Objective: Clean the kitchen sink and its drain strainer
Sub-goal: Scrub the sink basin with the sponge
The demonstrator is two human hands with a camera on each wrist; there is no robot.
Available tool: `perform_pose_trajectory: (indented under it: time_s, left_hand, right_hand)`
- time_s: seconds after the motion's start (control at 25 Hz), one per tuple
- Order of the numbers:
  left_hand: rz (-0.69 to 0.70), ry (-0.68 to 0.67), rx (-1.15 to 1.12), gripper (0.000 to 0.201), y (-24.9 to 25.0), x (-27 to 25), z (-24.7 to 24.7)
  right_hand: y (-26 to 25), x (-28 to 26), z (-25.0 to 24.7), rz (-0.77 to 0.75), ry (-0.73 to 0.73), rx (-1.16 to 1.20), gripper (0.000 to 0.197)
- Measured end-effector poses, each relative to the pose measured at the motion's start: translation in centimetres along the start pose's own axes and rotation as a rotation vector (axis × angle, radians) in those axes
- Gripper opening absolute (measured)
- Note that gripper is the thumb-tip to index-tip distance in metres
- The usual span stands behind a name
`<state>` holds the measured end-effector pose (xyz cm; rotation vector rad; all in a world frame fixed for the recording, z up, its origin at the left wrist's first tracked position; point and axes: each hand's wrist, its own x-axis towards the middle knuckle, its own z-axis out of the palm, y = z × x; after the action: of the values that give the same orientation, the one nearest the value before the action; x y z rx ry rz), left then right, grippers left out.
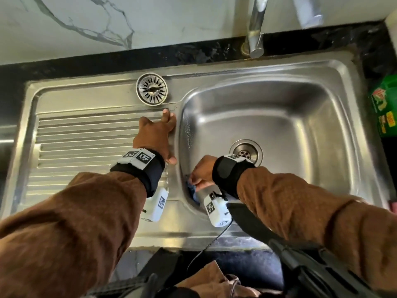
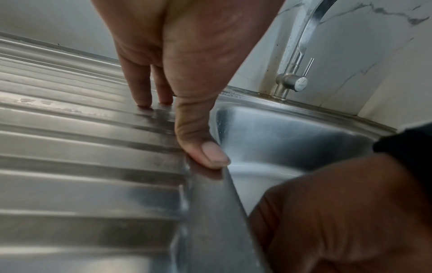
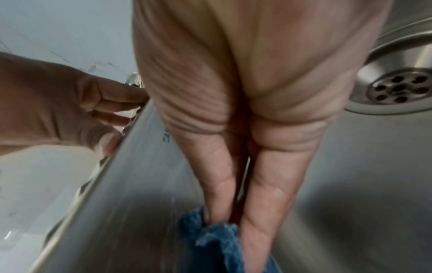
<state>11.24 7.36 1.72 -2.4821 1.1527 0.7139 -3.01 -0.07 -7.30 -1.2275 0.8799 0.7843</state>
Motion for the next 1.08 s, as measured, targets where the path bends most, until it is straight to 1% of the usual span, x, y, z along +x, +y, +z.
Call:
perform_pose_trajectory:
  time_s: [0.04, 0.08, 0.16, 0.2, 0.24, 0.28, 0.32, 0.4, 0.44, 0.48, 0.52, 0.56, 0.64, 0.68, 0.72, 0.76, 0.8, 0.84, 0.88, 0.96, 1.0, 1.04, 1.08]
  left_hand:
    - [-0.003, 0.007, 0.005, 0.134, 0.1, -0.1, 0.1]
    - [-0.010, 0.015, 0.004, 0.134, 0.2, -0.1, 0.1]
    - [-0.021, 0.013, 0.005, 0.135, 0.2, -0.2, 0.1]
    - [-0.025, 0.009, 0.007, 0.136, 0.3, -0.3, 0.1]
    - [-0.035, 0.009, 0.006, 0.136, 0.4, -0.3, -0.1]
    - [-0.042, 0.009, 0.003, 0.136, 0.5, -0.4, -0.1]
    - [-0.044, 0.007, 0.005, 0.136, 0.6, -0.4, -0.2]
    - [-0.038, 0.002, 0.017, 0.136, 0.8, -0.4, -0.5]
    - [-0.041, -0.003, 0.017, 0.136, 0.9, -0.5, -0.6]
    - [-0.047, -0.009, 0.015, 0.136, 1.0, -0.5, -0.7]
    - [-0.053, -0.018, 0.014, 0.136, 1.0, -0.6, -0.8]
    - [-0.058, -0.025, 0.010, 0.136, 1.1, -0.7, -0.8]
    - [-0.066, -0.020, -0.006, 0.137, 1.2, -0.9, -0.9]
    - [-0.070, -0.016, -0.014, 0.136, 1.3, -1.0, -1.0]
    - [-0.073, -0.011, -0.021, 0.135, 1.4, -1.0, -1.0]
    - [-0.077, -0.007, -0.026, 0.134, 1.4, -1.1, -1.0]
    - [-0.077, -0.001, -0.026, 0.134, 1.3, -1.0, -0.9]
    - [-0.072, 0.003, -0.018, 0.135, 1.3, -0.9, -0.9]
    - [-0.066, 0.002, -0.008, 0.136, 1.2, -0.9, -0.8]
    - [-0.069, -0.005, -0.015, 0.139, 0.9, -0.6, -0.7]
    - [-0.068, -0.013, -0.024, 0.140, 0.9, -0.5, -0.6]
    - [-0.063, -0.016, -0.027, 0.140, 0.9, -0.5, -0.6]
    - [-0.061, -0.014, -0.022, 0.141, 0.9, -0.4, -0.6]
  right_hand:
    - [-0.4, 0.3, -0.6, -0.019, 0.005, 0.039, 0.013]
    - [-1.3, 0.9, -1.4, -0.080, 0.048, 0.088, 0.010]
    - [-3.5, 2.1, -3.5, -0.233, 0.169, 0.242, 0.015]
    - [-4.4, 2.4, -4.2, -0.281, 0.217, 0.312, 0.017]
    - [-4.7, 2.8, -4.6, -0.315, 0.228, 0.330, 0.018]
    - [-4.7, 2.6, -4.6, -0.313, 0.204, 0.291, 0.019]
    - [-4.0, 2.3, -4.3, -0.283, 0.142, 0.215, 0.019]
    - [-1.8, 1.2, -3.1, -0.199, -0.052, 0.039, 0.014]
    - [-1.0, 0.3, -2.3, -0.155, -0.147, -0.004, 0.013]
    - [-0.6, 0.0, -1.9, -0.130, -0.202, -0.029, 0.013]
    - [-0.5, 0.3, -1.9, -0.129, -0.206, -0.036, 0.014]
    - [-0.9, 0.9, -2.4, -0.149, -0.157, -0.053, 0.018]
    - [-2.5, 2.6, -4.0, -0.209, 0.016, 0.008, 0.025]
    - [-3.4, 3.4, -4.9, -0.239, 0.098, 0.121, 0.023]
    - [-4.1, 3.9, -5.5, -0.282, 0.157, 0.273, 0.016]
    - [-4.5, 4.4, -5.8, -0.338, 0.192, 0.419, 0.012]
    - [-4.4, 4.8, -5.8, -0.359, 0.222, 0.468, 0.017]
    - [-3.8, 4.9, -5.4, -0.354, 0.218, 0.434, 0.018]
    - [-2.7, 4.8, -4.9, -0.306, 0.182, 0.306, 0.016]
    - [-0.7, 4.0, -3.4, -0.166, 0.029, 0.081, 0.013]
    - [-0.1, 3.6, -3.0, -0.121, -0.024, 0.066, 0.012]
    - [-0.1, 3.4, -3.1, -0.112, -0.040, 0.061, 0.011]
    - [-0.7, 3.6, -3.5, -0.149, -0.016, 0.088, 0.012]
